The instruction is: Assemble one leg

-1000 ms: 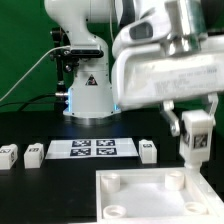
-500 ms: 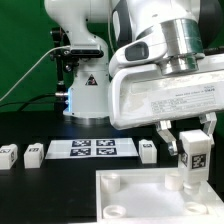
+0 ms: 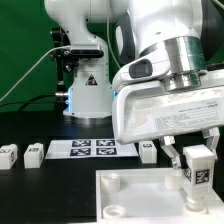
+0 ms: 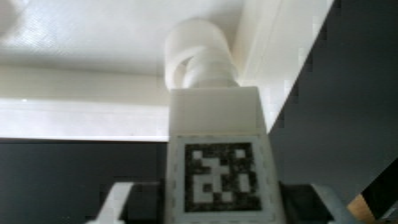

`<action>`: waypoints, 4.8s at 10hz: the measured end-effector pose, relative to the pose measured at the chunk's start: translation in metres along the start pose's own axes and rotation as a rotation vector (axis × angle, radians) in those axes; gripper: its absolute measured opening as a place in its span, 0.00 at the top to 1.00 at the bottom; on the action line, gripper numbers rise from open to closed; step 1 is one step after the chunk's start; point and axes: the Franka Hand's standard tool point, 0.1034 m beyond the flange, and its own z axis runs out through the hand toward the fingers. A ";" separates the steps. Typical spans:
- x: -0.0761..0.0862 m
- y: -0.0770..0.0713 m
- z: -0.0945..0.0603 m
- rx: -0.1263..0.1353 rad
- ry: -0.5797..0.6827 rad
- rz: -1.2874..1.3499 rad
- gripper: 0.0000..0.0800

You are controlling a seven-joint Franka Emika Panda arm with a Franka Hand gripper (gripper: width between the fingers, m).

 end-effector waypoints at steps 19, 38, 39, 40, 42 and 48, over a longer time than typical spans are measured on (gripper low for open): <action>-0.014 -0.004 0.008 -0.073 0.083 0.028 0.19; 0.006 -0.004 0.003 -0.012 -0.542 0.142 0.19; 0.006 -0.004 0.004 -0.013 -0.537 0.141 0.19; 0.006 -0.004 0.004 -0.016 -0.537 0.156 0.34; 0.006 -0.003 0.004 -0.027 -0.536 0.191 0.63; 0.007 -0.002 0.006 -0.195 -0.474 0.860 0.63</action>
Offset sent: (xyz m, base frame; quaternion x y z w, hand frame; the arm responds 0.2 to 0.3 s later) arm 0.0031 -0.0036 -0.0095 -0.0128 0.0080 -0.0015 0.9999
